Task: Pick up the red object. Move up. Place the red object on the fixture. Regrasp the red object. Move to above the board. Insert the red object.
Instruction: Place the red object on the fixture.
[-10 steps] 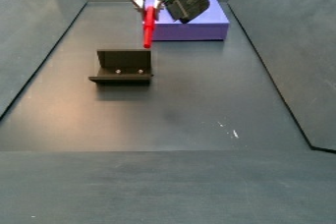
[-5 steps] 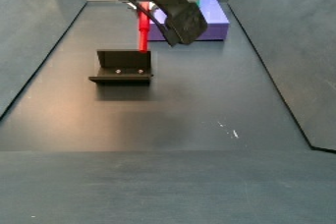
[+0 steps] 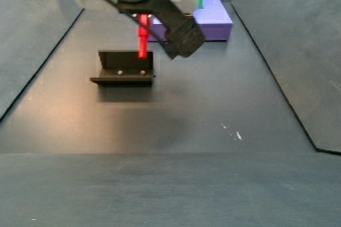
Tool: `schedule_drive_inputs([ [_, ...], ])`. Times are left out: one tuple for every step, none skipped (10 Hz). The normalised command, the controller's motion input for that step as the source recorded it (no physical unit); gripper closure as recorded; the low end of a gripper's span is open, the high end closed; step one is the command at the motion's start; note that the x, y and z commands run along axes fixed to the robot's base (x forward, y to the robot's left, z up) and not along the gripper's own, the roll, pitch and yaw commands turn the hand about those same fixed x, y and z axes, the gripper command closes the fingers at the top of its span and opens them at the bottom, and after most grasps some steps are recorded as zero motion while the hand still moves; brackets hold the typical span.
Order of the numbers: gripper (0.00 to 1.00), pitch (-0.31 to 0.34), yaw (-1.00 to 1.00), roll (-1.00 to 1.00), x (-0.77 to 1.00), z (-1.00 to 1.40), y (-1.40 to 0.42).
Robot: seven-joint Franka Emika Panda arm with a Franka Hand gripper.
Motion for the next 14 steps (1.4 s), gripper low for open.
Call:
schedule_drive_inputs([
  [1.0,0.0,0.0,-0.09,0.4,-0.27,0.22],
  [1.0,0.0,-0.03,-0.17,0.21,-0.27,0.18],
  [1.0,0.0,0.0,-0.13,0.1,-0.25,0.15],
  [1.0,0.0,0.0,-0.16,0.0,-0.2,0.12],
  [1.0,0.0,-0.01,-0.23,0.0,-0.15,0.09],
  [1.0,0.0,-0.01,-0.23,0.0,-0.15,0.09],
  [1.0,-0.02,0.0,-0.24,0.0,-0.18,0.08],
  [1.0,-0.034,0.0,-0.24,0.0,-0.2,0.08],
  [1.0,-0.04,0.0,-0.25,0.0,-0.21,0.09],
  [1.0,-0.037,0.0,-0.26,0.0,-0.19,0.08],
  [1.0,-0.009,0.0,-0.25,0.0,-0.16,0.08],
  [1.0,0.0,0.0,-0.14,0.0,-0.02,0.07],
  [1.0,0.0,0.0,-0.03,0.0,-0.01,0.02],
  [1.0,0.0,0.0,-0.01,0.0,-0.01,0.02],
])
